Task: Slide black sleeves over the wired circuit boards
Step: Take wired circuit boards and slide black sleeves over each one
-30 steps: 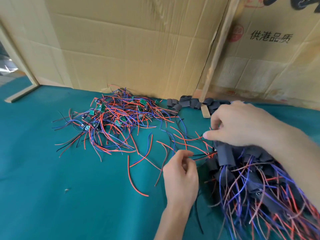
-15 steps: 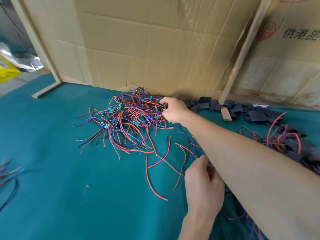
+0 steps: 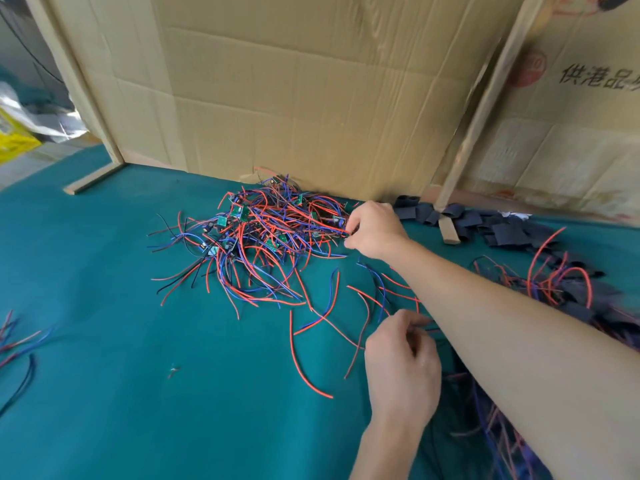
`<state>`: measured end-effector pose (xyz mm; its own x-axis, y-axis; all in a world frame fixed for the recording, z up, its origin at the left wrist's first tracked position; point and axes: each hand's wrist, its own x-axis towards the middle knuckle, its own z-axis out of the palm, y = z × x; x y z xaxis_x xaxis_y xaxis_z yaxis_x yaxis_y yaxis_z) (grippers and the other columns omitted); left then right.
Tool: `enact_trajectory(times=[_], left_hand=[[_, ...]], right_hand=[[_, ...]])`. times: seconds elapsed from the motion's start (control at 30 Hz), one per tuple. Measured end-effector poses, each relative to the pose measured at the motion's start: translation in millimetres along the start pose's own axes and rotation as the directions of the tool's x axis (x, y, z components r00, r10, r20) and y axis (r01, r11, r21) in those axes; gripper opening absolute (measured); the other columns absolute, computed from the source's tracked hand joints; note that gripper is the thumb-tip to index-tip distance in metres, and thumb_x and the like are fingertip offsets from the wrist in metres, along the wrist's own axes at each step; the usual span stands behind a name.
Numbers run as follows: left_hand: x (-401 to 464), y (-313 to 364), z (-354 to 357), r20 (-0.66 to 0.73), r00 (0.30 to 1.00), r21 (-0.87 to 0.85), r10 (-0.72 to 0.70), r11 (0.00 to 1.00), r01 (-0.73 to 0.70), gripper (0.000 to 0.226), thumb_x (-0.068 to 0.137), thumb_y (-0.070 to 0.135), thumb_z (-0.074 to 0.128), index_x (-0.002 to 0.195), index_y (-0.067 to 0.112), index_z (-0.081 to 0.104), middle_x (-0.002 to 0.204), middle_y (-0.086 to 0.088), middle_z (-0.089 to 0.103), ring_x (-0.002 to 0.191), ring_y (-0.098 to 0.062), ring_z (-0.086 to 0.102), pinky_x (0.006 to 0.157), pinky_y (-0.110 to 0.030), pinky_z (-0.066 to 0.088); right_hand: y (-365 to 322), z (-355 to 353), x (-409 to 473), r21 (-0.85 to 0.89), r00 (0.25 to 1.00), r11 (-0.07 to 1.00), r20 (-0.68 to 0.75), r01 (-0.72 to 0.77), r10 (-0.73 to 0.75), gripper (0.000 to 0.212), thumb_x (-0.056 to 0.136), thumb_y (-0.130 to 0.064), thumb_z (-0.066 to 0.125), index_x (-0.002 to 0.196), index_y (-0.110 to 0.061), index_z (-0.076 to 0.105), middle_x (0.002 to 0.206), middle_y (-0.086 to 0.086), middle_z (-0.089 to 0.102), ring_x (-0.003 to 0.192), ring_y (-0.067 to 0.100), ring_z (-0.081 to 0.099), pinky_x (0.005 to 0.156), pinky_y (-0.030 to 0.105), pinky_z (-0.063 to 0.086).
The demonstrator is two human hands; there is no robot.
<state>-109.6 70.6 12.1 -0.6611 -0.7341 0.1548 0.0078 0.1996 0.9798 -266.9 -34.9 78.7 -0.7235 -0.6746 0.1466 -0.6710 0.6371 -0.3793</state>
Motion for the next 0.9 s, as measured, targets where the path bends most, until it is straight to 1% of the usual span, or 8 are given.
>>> enact_trajectory(times=[0.17, 0.23, 0.37, 0.47, 0.63, 0.7, 0.8, 0.9], left_hand=[[1.0, -3.0, 3.3, -0.061, 0.997, 0.036, 0.039, 0.999, -0.037, 0.020, 0.085, 0.010, 0.054, 0.086, 0.024, 0.069, 0.077, 0.009, 0.066, 0.065, -0.002, 0.051, 0.070, -0.030, 0.052], [2.0, -3.6, 3.6, -0.105, 0.994, 0.044, 0.041, 0.998, -0.037, 0.025, 0.083, 0.002, 0.054, 0.090, 0.022, 0.068, 0.083, 0.007, 0.065, 0.071, -0.006, 0.057, 0.075, -0.035, 0.054], [6.8, -2.8, 0.1, -0.207, 0.973, -0.226, -0.098, 0.973, 0.050, 0.030, 0.093, -0.011, 0.042, 0.099, 0.011, 0.062, 0.097, -0.005, 0.064, 0.078, -0.013, 0.072, 0.063, -0.025, 0.057], [12.2, 3.0, -4.2, -0.090, 0.971, -0.529, -0.223, 0.837, 0.143, 0.020, 0.105, 0.006, 0.047, 0.100, 0.005, 0.066, 0.090, -0.013, 0.071, 0.074, -0.020, 0.074, 0.064, -0.027, 0.058], [16.6, 15.2, -18.8, 0.250, 0.940, -0.737, -0.231, 0.584, 0.339, 0.051, 0.101, 0.040, 0.044, 0.072, 0.011, 0.075, 0.072, -0.009, 0.070, 0.066, -0.015, 0.067, 0.061, -0.027, 0.058], [13.6, 15.5, -18.2, 0.307, 0.927, -0.729, -0.214, 0.573, 0.374, 0.048, 0.106, 0.029, 0.043, 0.072, 0.012, 0.073, 0.066, -0.004, 0.068, 0.059, -0.010, 0.065, 0.057, -0.024, 0.056], [9.7, 13.5, -11.3, 0.315, 0.912, -0.692, -0.265, 0.594, 0.411, 0.030, 0.107, 0.017, 0.042, 0.089, 0.005, 0.064, 0.079, -0.012, 0.070, 0.068, -0.016, 0.070, 0.063, -0.029, 0.060], [9.1, 12.6, -7.1, 0.283, 0.916, -0.662, -0.286, 0.632, 0.402, 0.027, 0.108, 0.014, 0.038, 0.097, 0.002, 0.059, 0.085, -0.021, 0.072, 0.075, -0.027, 0.072, 0.068, -0.032, 0.061]], right_hand=[[23.1, -26.7, -15.9, 0.015, 0.991, 0.995, -0.091, 0.096, -0.094, 0.018, 0.072, -0.023, 0.088, 0.086, -0.019, 0.078, 0.067, -0.008, 0.057, 0.082, 0.021, 0.056, 0.068, 0.024, 0.036], [31.3, -46.0, -27.7, -0.050, 0.987, 0.990, -0.076, 0.135, -0.139, 0.016, 0.073, -0.028, 0.087, 0.083, -0.023, 0.076, 0.071, -0.003, 0.063, 0.083, 0.022, 0.059, 0.069, 0.027, 0.041], [40.1, -94.0, -66.6, -0.029, 0.972, 0.973, -0.044, 0.229, -0.230, 0.014, 0.069, -0.025, 0.087, 0.076, -0.022, 0.075, 0.060, -0.010, 0.068, 0.066, 0.010, 0.067, 0.075, 0.020, 0.050], [36.1, -110.2, -112.3, -0.018, 0.947, 0.947, 0.019, 0.321, -0.321, 0.011, 0.070, -0.021, 0.082, 0.079, -0.025, 0.077, 0.063, -0.006, 0.071, 0.063, 0.008, 0.065, 0.072, 0.016, 0.047], [34.1, -94.9, -169.7, -0.041, 0.869, 0.886, 0.221, 0.462, -0.443, 0.024, 0.077, -0.012, 0.071, 0.096, -0.026, 0.078, 0.088, -0.008, 0.074, 0.089, 0.012, 0.062, 0.086, 0.029, 0.044], [39.6, -97.1, -171.1, -0.029, 0.866, 0.910, 0.319, 0.414, -0.385, 0.025, 0.078, -0.013, 0.069, 0.095, -0.029, 0.075, 0.080, -0.012, 0.069, 0.080, 0.007, 0.058, 0.081, 0.021, 0.042], [43.4, -107.6, -150.5, 0.068, 0.850, 0.947, 0.425, 0.313, -0.311, 0.022, 0.073, -0.013, 0.068, 0.083, -0.030, 0.077, 0.067, -0.018, 0.070, 0.066, -0.001, 0.062, 0.068, 0.009, 0.042], [53.0, -109.8, -103.0, 0.110, 0.942, 0.973, 0.249, 0.204, -0.226, 0.019, 0.077, -0.011, 0.070, 0.074, -0.028, 0.077, 0.069, -0.013, 0.074, 0.070, -0.002, 0.067, 0.069, 0.017, 0.047]])
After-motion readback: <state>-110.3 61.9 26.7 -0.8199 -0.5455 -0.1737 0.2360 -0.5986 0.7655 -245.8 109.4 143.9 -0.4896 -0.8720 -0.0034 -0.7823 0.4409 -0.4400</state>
